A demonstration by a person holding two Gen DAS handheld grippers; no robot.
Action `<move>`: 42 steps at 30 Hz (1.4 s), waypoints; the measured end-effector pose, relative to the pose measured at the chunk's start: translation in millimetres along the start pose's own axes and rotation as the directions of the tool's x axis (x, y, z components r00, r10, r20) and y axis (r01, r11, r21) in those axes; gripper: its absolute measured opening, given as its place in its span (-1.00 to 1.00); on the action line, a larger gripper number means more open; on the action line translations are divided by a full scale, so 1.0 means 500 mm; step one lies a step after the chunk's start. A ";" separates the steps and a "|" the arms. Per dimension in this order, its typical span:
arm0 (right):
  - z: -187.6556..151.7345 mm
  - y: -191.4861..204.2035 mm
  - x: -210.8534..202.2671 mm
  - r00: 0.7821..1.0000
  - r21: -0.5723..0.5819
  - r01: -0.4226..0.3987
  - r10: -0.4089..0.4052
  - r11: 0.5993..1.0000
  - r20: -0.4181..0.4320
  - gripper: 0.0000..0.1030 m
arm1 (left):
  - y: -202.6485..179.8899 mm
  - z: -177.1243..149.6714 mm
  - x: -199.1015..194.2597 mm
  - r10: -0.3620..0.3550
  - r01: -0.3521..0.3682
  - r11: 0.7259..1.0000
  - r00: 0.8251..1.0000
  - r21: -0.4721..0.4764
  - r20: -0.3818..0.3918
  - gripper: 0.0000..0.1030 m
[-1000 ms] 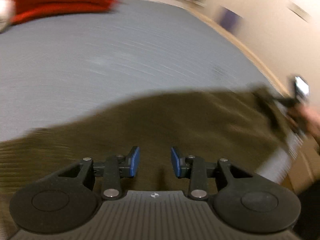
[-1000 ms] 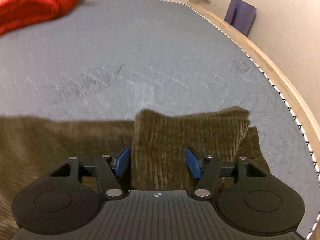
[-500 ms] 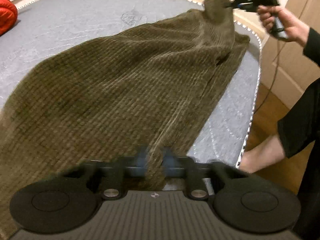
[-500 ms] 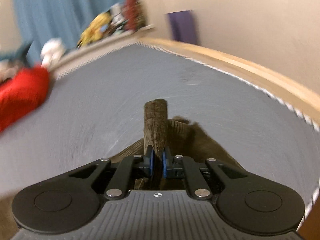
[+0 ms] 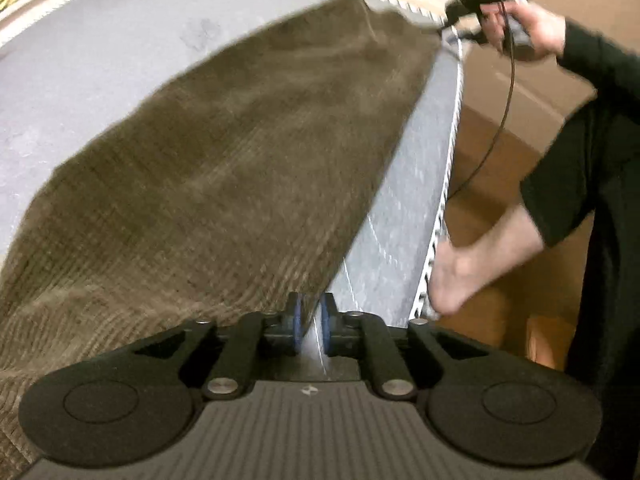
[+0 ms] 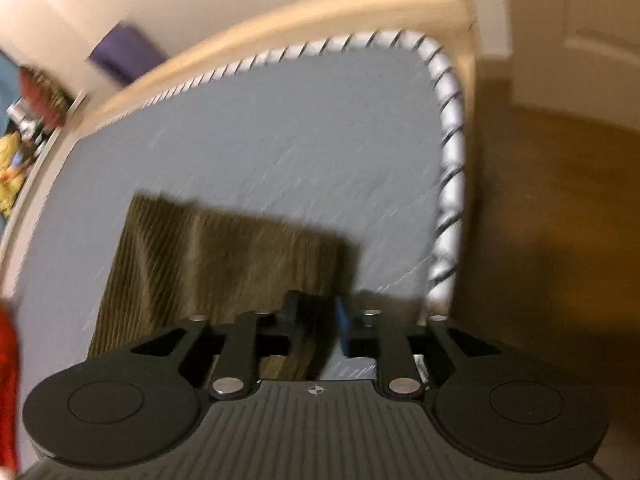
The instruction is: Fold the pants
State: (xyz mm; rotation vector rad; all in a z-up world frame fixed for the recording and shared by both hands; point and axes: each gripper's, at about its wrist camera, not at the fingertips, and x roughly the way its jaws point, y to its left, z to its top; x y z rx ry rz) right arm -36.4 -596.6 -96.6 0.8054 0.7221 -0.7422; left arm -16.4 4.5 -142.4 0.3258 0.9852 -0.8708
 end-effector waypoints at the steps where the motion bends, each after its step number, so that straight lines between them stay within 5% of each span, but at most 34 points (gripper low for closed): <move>1: 0.006 0.006 -0.010 0.999 -0.007 0.011 -0.010 1.000 0.040 -0.09 | 0.011 0.003 -0.016 -0.014 0.015 0.999 0.999 -0.034 0.039 -0.49; 2: 0.007 0.003 -0.020 0.998 -0.007 0.002 -0.001 1.000 0.060 0.09 | 0.024 0.004 -0.033 -0.027 0.032 0.997 0.997 -0.069 0.078 -0.43; 5: 0.006 0.018 -0.007 0.998 -0.033 -0.039 0.041 0.999 0.044 0.06 | 0.058 -0.003 -0.049 -0.015 0.035 0.986 0.993 -0.166 0.117 -0.43; 6: 0.006 0.020 0.004 0.999 -0.047 -0.041 0.042 0.998 0.025 -0.01 | 0.071 -0.004 -0.043 -0.001 0.022 0.980 0.994 -0.200 0.105 -0.43; 7: 0.004 0.022 0.020 0.999 -0.063 -0.033 0.034 0.997 0.007 -0.60 | 0.083 -0.009 -0.029 0.013 0.006 0.971 0.997 -0.239 0.076 -0.43; 10: -0.006 -0.004 0.035 0.999 -0.026 0.035 -0.035 0.999 0.015 -0.65 | 0.116 -0.038 0.026 0.068 -0.088 0.936 0.995 -0.341 -0.070 -0.45; 12: -0.014 -0.001 0.022 0.995 -0.019 0.095 -0.094 0.995 0.041 -0.65 | 0.140 -0.048 0.010 0.050 -0.063 0.915 0.998 -0.398 -0.043 -0.45; 15: -0.023 0.016 0.008 0.986 -0.002 0.152 -0.152 0.988 0.066 -0.63 | 0.174 -0.057 -0.065 0.132 -0.104 0.888 0.991 -0.448 0.031 -0.45; 19: -0.014 0.046 -0.032 0.937 0.014 0.275 -0.271 0.961 0.221 -0.40 | 0.271 -0.113 -0.204 0.304 -0.186 0.781 0.947 -0.596 0.103 -0.45; 21: -0.008 0.060 -0.045 0.939 0.006 0.231 -0.224 0.973 0.259 -0.28 | 0.326 -0.167 -0.251 0.372 -0.239 0.714 0.926 -0.658 0.068 -0.45; 22: -0.006 0.065 -0.048 0.943 -0.001 0.207 -0.199 0.978 0.265 -0.28 | 0.354 -0.196 -0.255 0.404 -0.303 0.676 0.915 -0.672 -0.007 -0.46; 23: -0.006 0.069 -0.049 0.944 -0.005 0.201 -0.192 0.980 0.269 -0.27 | 0.382 -0.231 -0.244 0.442 -0.412 0.627 0.887 -0.661 -0.134 -0.95; 24: -0.008 0.071 -0.049 0.945 -0.009 0.195 -0.185 0.981 0.268 -0.24 | 0.405 -0.263 -0.232 0.446 -0.468 0.597 0.869 -0.651 -0.216 -0.95; 26: -0.011 0.073 -0.042 0.954 -0.014 0.185 -0.176 0.983 0.241 -0.21 | 0.425 -0.292 -0.240 0.396 -0.390 0.570 0.901 -0.723 -0.174 -0.95; 27: -0.012 0.071 -0.038 0.959 -0.011 0.182 -0.175 0.983 0.222 -0.19 | 0.419 -0.286 -0.249 0.405 -0.391 0.564 0.899 -0.728 -0.169 -0.95; 30: -0.016 0.057 -0.020 0.975 0.000 0.165 -0.163 0.986 0.150 -0.16 | 0.367 -0.246 -0.275 0.480 -0.444 0.614 0.866 -0.653 -0.138 -0.74; 32: -0.019 0.047 -0.013 0.980 0.001 0.155 -0.154 0.988 0.124 -0.13 | 0.346 -0.224 -0.291 0.425 -0.344 0.682 0.905 -0.646 -0.034 -0.58; 34: -0.023 0.039 -0.015 0.983 -0.007 0.145 -0.143 0.989 0.119 -0.07 | 0.342 -0.214 -0.277 0.355 -0.278 0.714 0.935 -0.642 -0.010 -0.38; 35: -0.024 0.035 -0.019 0.984 -0.006 0.137 -0.136 0.991 0.117 -0.02 | 0.346 -0.215 -0.248 0.367 -0.351 0.703 0.924 -0.619 -0.106 -0.34; 37: -0.023 0.025 -0.019 0.988 0.002 0.116 -0.116 0.993 0.103 0.10 | 0.325 -0.208 -0.173 0.503 -0.583 0.710 0.812 -0.395 -0.295 -0.42; 38: -0.022 0.018 -0.016 0.992 0.012 0.097 -0.098 0.995 0.085 0.22 | 0.314 -0.195 -0.168 0.521 -0.596 0.711 0.803 -0.373 -0.290 -0.41; 42: -0.023 0.006 0.002 0.999 0.022 0.042 -0.042 0.999 0.016 0.26 | 0.286 -0.144 -0.207 0.515 -0.515 0.711 0.845 -0.478 -0.145 -0.30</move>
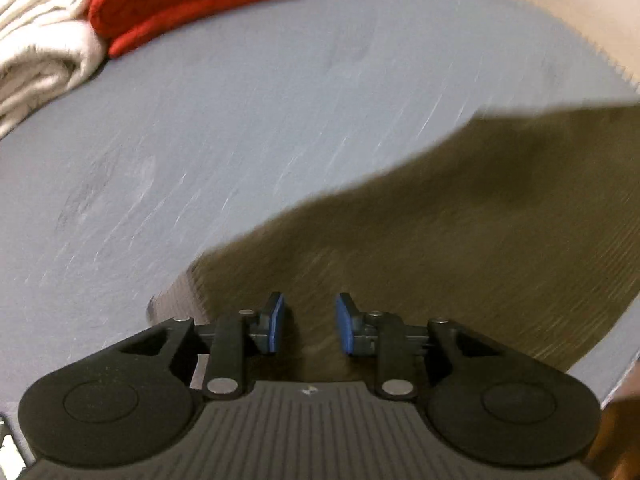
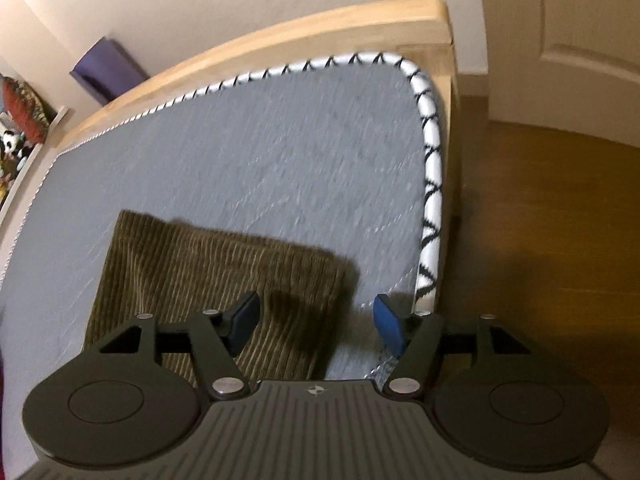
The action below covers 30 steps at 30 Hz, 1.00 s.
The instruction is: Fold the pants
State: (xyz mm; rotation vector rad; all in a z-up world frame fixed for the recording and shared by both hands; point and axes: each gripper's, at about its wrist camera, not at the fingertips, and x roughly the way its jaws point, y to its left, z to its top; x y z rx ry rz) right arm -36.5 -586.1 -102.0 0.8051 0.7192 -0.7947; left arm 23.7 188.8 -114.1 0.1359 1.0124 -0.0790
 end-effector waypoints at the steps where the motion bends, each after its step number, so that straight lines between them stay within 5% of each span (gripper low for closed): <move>1: 0.001 -0.001 0.004 1.000 -0.004 0.001 -0.001 1.000 -0.006 0.27 | -0.012 0.012 -0.013 -0.007 0.007 1.000 1.000 0.007 0.026 -0.16; 9: 0.016 -0.003 0.042 0.997 -0.019 -0.079 0.079 0.997 -0.005 0.26 | -0.097 0.034 -0.026 -0.086 0.082 0.995 0.993 0.055 0.079 0.11; 16: 0.010 -0.007 0.058 0.991 -0.034 -0.126 0.127 0.991 0.040 -0.46 | -0.155 0.020 -0.008 -0.114 0.111 0.993 0.991 0.045 0.072 0.11; 19: 0.005 0.007 0.027 0.988 -0.017 -0.121 0.122 0.992 0.092 -0.53 | -0.142 0.030 -0.008 -0.106 0.106 0.994 0.991 0.009 0.084 0.11; 23: -0.045 0.141 -0.104 0.951 -0.233 -0.141 0.197 0.962 0.239 -0.56 | -0.100 0.040 -0.025 -0.096 0.104 0.992 0.989 -0.073 0.111 0.11; 25: -0.114 0.227 -0.191 0.907 -0.408 -0.176 0.308 0.896 0.287 -0.57 | -0.079 0.041 -0.026 -0.082 0.095 0.989 0.990 -0.114 0.116 0.11; 27: -0.227 0.311 -0.282 0.847 -0.611 -0.223 0.461 0.760 0.265 -0.57 | -0.059 0.041 -0.024 -0.067 0.083 0.985 0.991 -0.151 0.112 0.11; 30: -0.462 0.390 -0.390 0.760 -0.854 -0.293 0.646 0.431 0.065 -0.58 | -0.042 0.041 -0.019 -0.060 0.077 0.980 0.993 -0.183 0.100 0.11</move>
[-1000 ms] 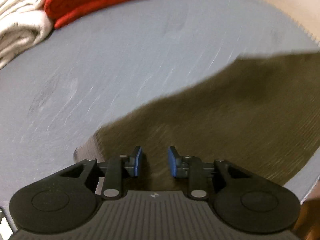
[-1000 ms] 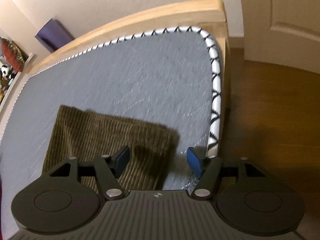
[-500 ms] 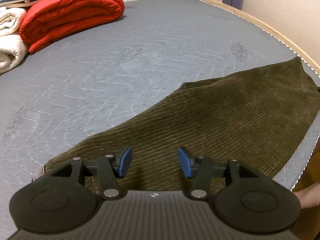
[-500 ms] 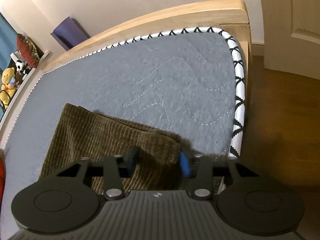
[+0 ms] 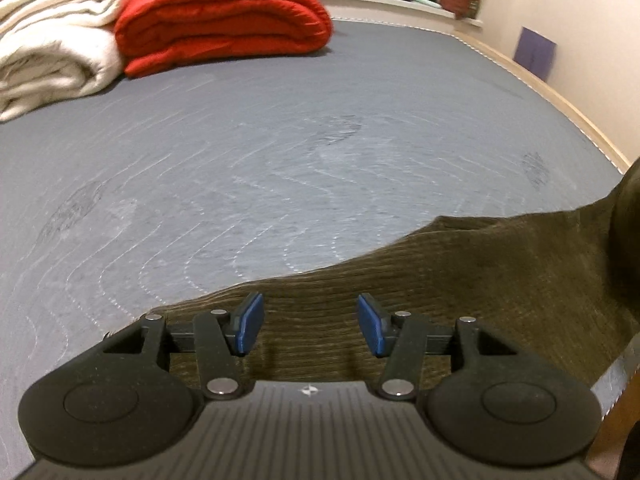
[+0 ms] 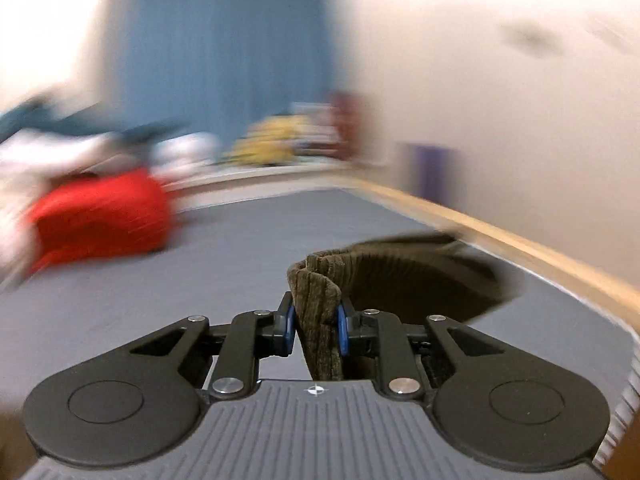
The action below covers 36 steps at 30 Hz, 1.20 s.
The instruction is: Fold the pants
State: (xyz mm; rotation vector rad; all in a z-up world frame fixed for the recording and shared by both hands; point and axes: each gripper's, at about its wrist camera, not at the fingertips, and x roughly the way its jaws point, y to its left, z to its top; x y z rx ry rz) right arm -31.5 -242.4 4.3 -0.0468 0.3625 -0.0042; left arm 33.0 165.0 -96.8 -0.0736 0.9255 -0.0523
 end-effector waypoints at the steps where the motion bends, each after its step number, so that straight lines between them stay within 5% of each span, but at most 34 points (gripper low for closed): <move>1: -0.017 0.067 -0.010 0.997 -0.080 -0.078 0.077 0.994 -0.020 -0.55 | 0.003 0.001 0.001 -0.006 0.006 1.000 1.000 -0.008 -0.005 0.11; 3: -0.083 0.212 -0.020 0.948 -0.258 -0.306 0.267 0.917 -0.175 -0.31 | 0.005 0.002 0.003 -0.023 0.023 0.999 1.000 -0.024 -0.011 0.11; 6: -0.207 0.342 -0.043 0.761 -0.303 -0.617 0.451 0.726 -0.467 -0.24 | 0.001 0.000 0.007 -0.048 0.047 0.998 0.999 -0.039 -0.026 0.13; 8: -0.245 0.368 -0.068 0.706 -0.312 -0.676 0.467 0.667 -0.532 -0.11 | -0.007 -0.002 0.009 -0.064 0.063 0.997 0.997 -0.036 -0.032 0.15; 10: -0.245 0.362 -0.086 0.678 -0.283 -0.706 0.503 0.650 -0.536 -0.05 | -0.019 -0.004 0.012 -0.086 0.085 0.996 0.996 -0.026 -0.038 0.16; 11: -0.232 0.352 -0.094 0.675 -0.263 -0.710 0.527 0.653 -0.515 0.00 | -0.028 -0.006 0.015 -0.096 0.095 0.995 0.995 -0.022 -0.042 0.16; 13: -0.202 0.315 -0.098 0.707 -0.235 -0.684 0.548 0.691 -0.447 0.13 | -0.043 -0.007 0.023 -0.121 0.120 0.993 0.992 -0.020 -0.047 0.16; 17: -0.149 0.203 -0.076 0.864 -0.137 -0.474 0.429 0.870 -0.263 0.34 | -0.089 -0.001 0.038 -0.204 0.203 0.979 0.978 -0.024 -0.042 0.13; 19: -0.142 0.141 -0.055 0.929 -0.056 -0.312 0.293 0.948 -0.227 0.34 | -0.115 -0.001 0.054 -0.306 0.303 0.951 0.949 -0.059 -0.076 0.13; 21: -0.141 0.074 -0.031 0.957 0.045 -0.159 0.165 0.986 -0.237 0.35 | -0.152 -0.012 0.077 -0.426 0.415 0.904 0.893 -0.101 -0.145 0.14; 23: -0.150 0.004 -0.010 0.960 0.147 0.019 0.023 0.989 -0.279 0.35 | -0.198 -0.033 0.103 -0.487 0.474 0.874 0.844 -0.111 -0.225 0.15; 27: -0.182 -0.070 0.021 0.924 0.251 0.186 -0.082 0.950 -0.374 0.36 | -0.252 -0.080 0.158 -0.475 0.450 0.879 0.815 -0.155 -0.332 0.12; 29: -0.193 -0.086 0.032 0.906 0.274 0.219 -0.091 0.937 -0.413 0.44 | -0.257 -0.090 0.170 -0.487 0.443 0.873 0.819 -0.203 -0.303 0.00; 32: -0.215 -0.104 0.044 0.886 0.325 0.237 -0.066 0.916 -0.460 0.53 | -0.269 -0.090 0.164 -0.450 0.417 0.893 0.845 -0.169 -0.290 -0.64; 33: -0.220 -0.114 0.041 0.883 0.337 0.240 -0.060 0.910 -0.466 0.54 | -0.270 -0.087 0.152 -0.446 0.424 0.895 0.843 -0.140 -0.300 -0.69; 34: -0.222 -0.113 0.045 0.880 0.351 0.236 -0.046 0.906 -0.472 0.57 | -0.270 -0.078 0.131 -0.430 0.416 0.903 0.861 -0.113 -0.273 -0.73; 36: -0.225 -0.117 0.052 0.873 0.376 0.233 -0.022 0.897 -0.488 0.58 | -0.259 -0.061 0.067 -0.466 0.464 0.883 0.857 -0.065 -0.221 -0.74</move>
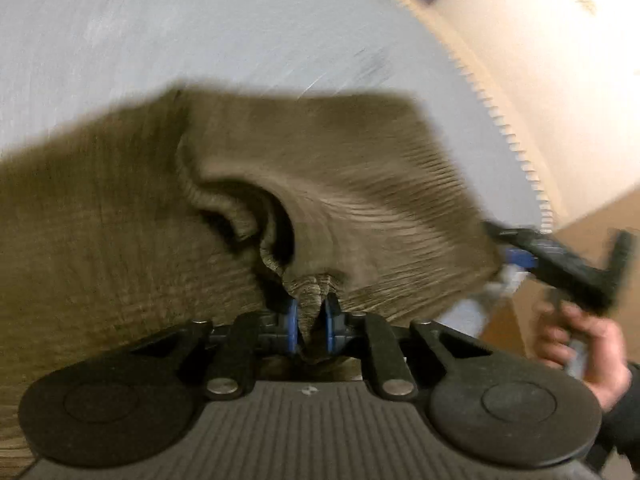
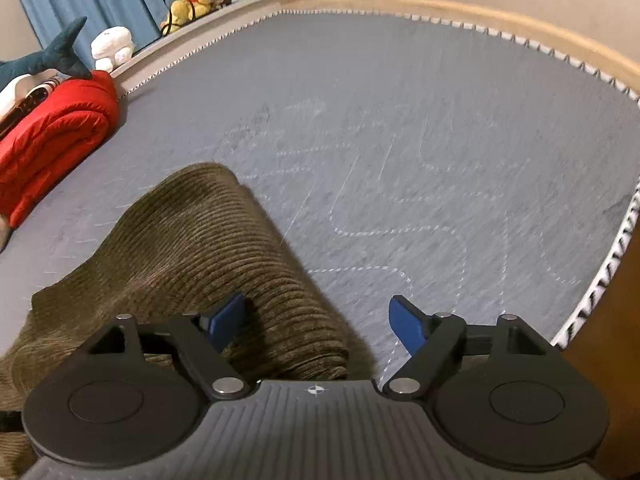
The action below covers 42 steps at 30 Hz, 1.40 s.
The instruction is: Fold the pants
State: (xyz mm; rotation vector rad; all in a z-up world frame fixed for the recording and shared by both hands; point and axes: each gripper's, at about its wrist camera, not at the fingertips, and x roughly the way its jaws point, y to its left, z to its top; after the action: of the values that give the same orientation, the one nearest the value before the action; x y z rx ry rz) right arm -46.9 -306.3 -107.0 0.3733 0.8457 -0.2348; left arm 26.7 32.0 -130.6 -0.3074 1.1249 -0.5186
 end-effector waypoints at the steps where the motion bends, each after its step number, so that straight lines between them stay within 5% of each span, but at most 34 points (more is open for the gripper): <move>1: 0.003 -0.005 0.001 1.000 0.010 -0.001 0.001 1.000 -0.004 0.59 | -0.007 -0.003 -0.031 -0.010 0.009 1.000 1.000 0.018 0.019 -0.74; 4: 0.012 -0.010 -0.004 1.000 0.029 -0.011 0.011 1.000 -0.015 0.60 | -0.002 -0.027 -0.083 0.029 -0.031 0.999 0.999 0.033 0.043 -0.84; 6: 0.006 -0.009 -0.005 1.000 0.030 -0.015 0.016 0.999 -0.022 0.61 | 0.013 -0.040 -0.063 0.065 -0.064 0.998 0.998 0.028 -0.014 -0.85; 8: 0.001 -0.012 -0.005 0.999 0.029 -0.010 0.011 1.000 -0.034 0.61 | 0.022 -0.043 -0.031 0.128 -0.124 0.991 0.989 0.051 -0.076 -0.52; 10: 0.001 -0.011 0.004 0.999 0.041 -0.003 0.005 0.999 -0.054 0.61 | 0.027 -0.036 -0.043 0.236 -0.236 0.970 0.972 0.064 0.008 -0.30; 15: -0.001 -0.011 0.003 0.998 0.058 0.004 0.000 0.998 -0.067 0.50 | 0.003 -0.017 -0.088 0.130 -0.153 0.986 0.960 0.073 0.249 -0.31; 17: -0.002 -0.008 0.001 0.997 0.045 -0.020 0.023 0.999 -0.068 -0.05 | -0.022 -0.011 -0.077 0.069 -0.113 0.984 0.956 0.140 0.286 -0.46; 19: -0.004 -0.002 -0.004 0.997 0.033 -0.040 0.042 0.999 -0.064 -0.18 | -0.038 -0.010 -0.048 0.067 -0.131 0.969 0.955 0.208 0.290 -0.54; 21: -0.005 0.002 -0.012 0.998 0.022 -0.033 0.034 0.999 -0.054 -0.27 | -0.028 -0.006 0.024 0.210 -0.255 0.936 0.958 0.242 0.197 -0.59; 22: -0.004 0.002 -0.017 0.998 0.025 -0.035 0.037 0.999 -0.051 -0.30 | 0.004 -0.006 0.072 0.350 -0.361 0.907 0.933 0.216 0.090 -0.61; 23: -0.004 0.004 -0.020 0.998 0.027 -0.036 0.038 0.999 -0.051 -0.30 | 0.037 -0.011 0.095 0.419 -0.419 0.893 0.907 0.166 0.034 -0.64; 25: -0.002 0.003 -0.020 0.998 0.029 -0.040 0.041 0.999 -0.056 -0.30 | 0.049 -0.005 0.079 0.384 -0.387 0.916 0.922 0.106 0.053 -0.64; 34: -0.001 -0.005 -0.024 0.999 0.034 -0.017 0.018 0.999 -0.041 0.04 | -0.039 0.022 0.022 0.409 -0.458 0.883 0.858 0.104 0.309 -0.64; 42: 0.001 -0.003 -0.003 0.998 0.011 -0.007 0.007 1.000 -0.054 0.24 | -0.093 0.032 0.037 0.369 -0.431 0.893 0.866 0.132 0.336 -0.64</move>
State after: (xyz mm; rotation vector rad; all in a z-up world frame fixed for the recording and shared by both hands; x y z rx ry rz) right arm -48.3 -307.8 -105.8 0.3944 0.8969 -0.2237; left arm 36.5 -17.6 -116.0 0.0334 0.7955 -0.1988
